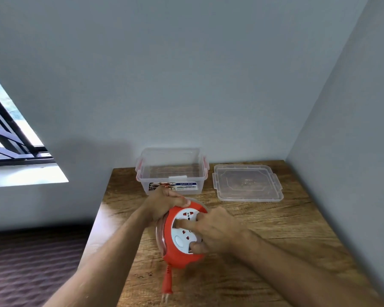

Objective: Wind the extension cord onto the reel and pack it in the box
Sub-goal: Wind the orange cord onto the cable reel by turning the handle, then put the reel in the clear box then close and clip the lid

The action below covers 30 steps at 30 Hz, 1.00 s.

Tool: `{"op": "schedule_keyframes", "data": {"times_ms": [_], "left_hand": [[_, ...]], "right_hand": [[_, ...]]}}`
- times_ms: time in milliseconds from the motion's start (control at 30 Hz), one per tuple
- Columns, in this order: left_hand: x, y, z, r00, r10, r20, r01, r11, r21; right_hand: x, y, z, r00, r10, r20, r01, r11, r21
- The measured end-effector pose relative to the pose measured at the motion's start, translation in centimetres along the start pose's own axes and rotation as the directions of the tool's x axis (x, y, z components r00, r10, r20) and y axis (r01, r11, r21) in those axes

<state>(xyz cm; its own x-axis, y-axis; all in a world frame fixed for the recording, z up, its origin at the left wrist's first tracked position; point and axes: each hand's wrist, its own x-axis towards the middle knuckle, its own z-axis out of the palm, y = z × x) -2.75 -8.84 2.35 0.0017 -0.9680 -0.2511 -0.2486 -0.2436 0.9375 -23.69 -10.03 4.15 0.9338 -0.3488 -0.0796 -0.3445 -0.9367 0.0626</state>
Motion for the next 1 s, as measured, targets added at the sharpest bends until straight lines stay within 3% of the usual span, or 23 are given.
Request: {"op": "schedule_keyframes", "data": {"times_ms": [133,267,467,567,633,667,733,800,867,900,933,1000], "left_hand": [[-1.2,-2.1,1.0,0.999,-0.029,-0.024,0.026,0.992,-0.127],[-2.5,-4.6,2.8,0.969,-0.184,-0.166,0.152,0.970,-0.188],[-2.9,-6.5,4.2,0.930,-0.331,-0.157,0.302,0.935,-0.184],[-2.3,-6.4,3.8,0.908,-0.393,-0.145,0.381,0.919,-0.106],[-1.5,-5.8,3.2,0.891,-0.405,-0.205,0.416,0.909,0.014],[-1.1,-5.4,2.7,0.876,-0.392,-0.282,0.430,0.898,0.088],[-0.4,-4.7,1.3,0.795,-0.325,-0.512,0.447,0.885,0.132],[0.4,-3.8,-1.0,0.627,-0.278,-0.728,0.382,0.924,-0.024],[1.1,-2.9,-3.6,0.453,-0.284,-0.845,0.255,0.950,-0.182],[1.5,-2.5,-4.8,0.429,-0.290,-0.856,0.214,0.953,-0.215],[1.9,-2.1,-5.7,0.450,-0.287,-0.846,0.194,0.956,-0.221],[2.6,-1.7,-6.6,0.571,-0.274,-0.774,0.181,0.961,-0.207]], "right_hand": [[-0.5,0.0,1.3,1.000,-0.001,0.021,0.000,0.998,0.056],[-1.0,1.2,1.9,0.992,0.025,0.121,-0.040,0.991,0.124],[-1.5,2.8,3.6,0.972,0.098,0.214,-0.154,0.951,0.267],[-0.7,3.2,3.7,0.981,0.125,0.151,-0.169,0.930,0.328],[0.4,3.7,3.4,0.961,0.275,0.019,-0.255,0.861,0.440],[1.0,4.0,3.3,0.919,0.391,-0.044,-0.309,0.787,0.534],[2.7,5.1,3.0,0.755,0.643,-0.129,-0.378,0.588,0.715],[4.5,6.4,2.4,0.549,0.824,-0.139,-0.415,0.414,0.810],[6.0,7.7,1.8,0.425,0.902,-0.075,-0.441,0.279,0.853],[6.7,8.2,1.7,0.406,0.913,-0.019,-0.456,0.221,0.862],[7.3,8.6,1.8,0.406,0.913,0.037,-0.469,0.173,0.866],[8.1,9.0,2.1,0.402,0.910,0.106,-0.487,0.114,0.866]]}}
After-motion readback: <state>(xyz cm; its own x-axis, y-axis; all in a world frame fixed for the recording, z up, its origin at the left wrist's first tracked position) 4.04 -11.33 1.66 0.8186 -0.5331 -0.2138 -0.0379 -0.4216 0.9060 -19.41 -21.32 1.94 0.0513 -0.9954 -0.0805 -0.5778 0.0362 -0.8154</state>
